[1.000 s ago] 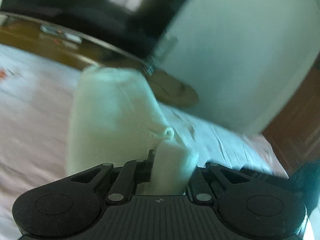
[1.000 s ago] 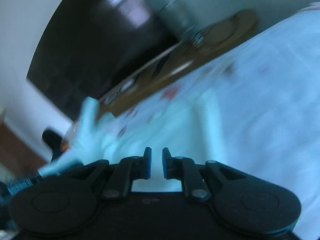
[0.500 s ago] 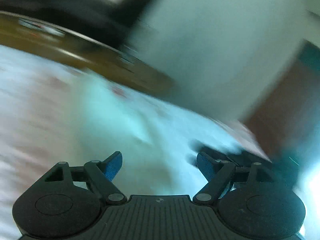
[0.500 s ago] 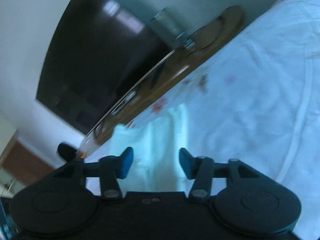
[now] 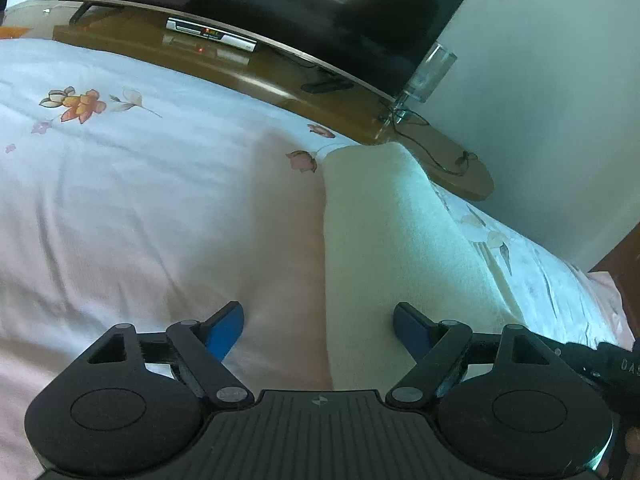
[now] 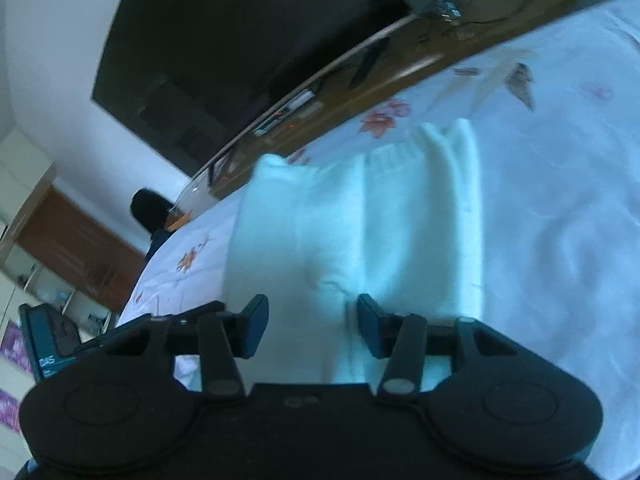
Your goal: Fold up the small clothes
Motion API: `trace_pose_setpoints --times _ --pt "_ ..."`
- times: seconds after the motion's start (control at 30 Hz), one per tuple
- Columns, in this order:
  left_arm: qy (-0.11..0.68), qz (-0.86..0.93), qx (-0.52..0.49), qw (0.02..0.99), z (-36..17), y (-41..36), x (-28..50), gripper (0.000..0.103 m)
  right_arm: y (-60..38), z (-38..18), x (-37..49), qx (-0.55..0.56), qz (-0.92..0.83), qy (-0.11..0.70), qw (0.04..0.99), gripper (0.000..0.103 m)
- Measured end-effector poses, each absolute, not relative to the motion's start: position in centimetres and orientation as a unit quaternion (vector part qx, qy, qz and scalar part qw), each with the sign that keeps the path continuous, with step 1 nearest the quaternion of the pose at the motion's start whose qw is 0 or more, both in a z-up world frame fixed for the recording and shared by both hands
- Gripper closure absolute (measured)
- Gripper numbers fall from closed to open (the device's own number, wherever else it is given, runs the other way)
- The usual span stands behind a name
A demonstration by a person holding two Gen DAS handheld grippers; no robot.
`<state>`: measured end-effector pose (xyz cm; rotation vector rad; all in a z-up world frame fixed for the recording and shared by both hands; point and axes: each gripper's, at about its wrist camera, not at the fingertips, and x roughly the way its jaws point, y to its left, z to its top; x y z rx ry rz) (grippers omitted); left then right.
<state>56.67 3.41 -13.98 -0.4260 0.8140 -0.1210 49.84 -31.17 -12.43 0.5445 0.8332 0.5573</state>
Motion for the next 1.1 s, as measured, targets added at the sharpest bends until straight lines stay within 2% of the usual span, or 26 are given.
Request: trace_pose_setpoints --times 0.03,0.23,0.33,0.37,0.4,0.43,0.57,0.67,0.77,0.83,0.9,0.97,1.0,1.03,1.07,1.1 --pt "0.393 -0.061 -0.204 0.895 -14.1 3.1 56.7 0.022 -31.1 -12.4 49.9 0.26 0.268 0.396 0.839 0.055" --pt "0.393 -0.047 -0.195 0.897 -14.1 3.3 57.5 0.022 -31.9 -13.5 52.2 0.309 0.274 0.408 0.814 0.072" --pt "0.398 -0.046 -0.179 0.898 -13.8 2.8 57.9 0.022 -31.0 -13.0 52.4 0.268 0.279 0.405 0.829 0.07" --pt "0.4 -0.047 -0.173 0.899 -13.7 2.6 58.0 0.022 -30.4 -12.8 52.4 0.249 0.282 0.403 0.834 0.074" --pt "0.4 -0.044 -0.166 0.9 -13.6 2.4 58.1 0.022 -29.8 -12.4 52.2 0.232 0.28 0.397 0.843 0.084" --pt "0.398 -0.041 -0.16 0.903 -13.3 2.2 58.1 0.022 -29.3 -11.9 51.8 0.214 0.279 0.386 0.853 0.087" --pt "0.381 -0.06 -0.146 0.911 -12.0 0.8 57.9 0.022 -26.7 -7.2 48.4 0.085 0.264 0.311 0.909 0.087" --pt "0.394 -0.088 -0.133 0.905 -11.9 -0.6 58.2 0.022 -28.3 -6.5 46.5 0.085 0.225 0.318 0.917 0.087" --pt "0.402 -0.095 -0.111 0.904 -12.0 -1.8 58.5 0.022 -30.0 -10.8 47.9 0.117 0.181 0.385 0.897 0.087" --pt "0.4 -0.093 -0.106 0.906 -11.7 -1.8 58.6 0.022 -31.5 -11.7 48.4 0.176 0.197 0.384 0.885 0.086" --pt "0.394 -0.09 -0.108 0.908 -11.3 -1.4 58.6 0.022 -32.7 -11.4 49.0 0.22 0.214 0.375 0.874 0.077" --pt "0.383 -0.082 -0.117 0.912 -11.0 -0.9 58.8 0.022 -33.6 -11.4 49.7 0.248 0.219 0.367 0.869 0.064" --pt "0.385 -0.08 -0.124 0.911 -11.1 -0.7 59.1 0.022 -34.1 -11.8 50.4 0.264 0.22 0.373 0.862 0.062" --pt "0.39 -0.079 -0.129 0.908 -11.3 -0.5 59.4 0.022 -34.2 -12.2 51.2 0.28 0.218 0.38 0.854 0.064" --pt "0.394 -0.078 -0.131 0.906 -11.6 -0.5 59.7 0.022 -34.5 -12.5 51.8 0.293 0.221 0.382 0.848 0.076" --pt "0.4 -0.081 -0.134 0.903 -11.8 -0.6 59.9 0.022 -34.2 -12.6 52.1 0.294 0.223 0.382 0.847 0.082"
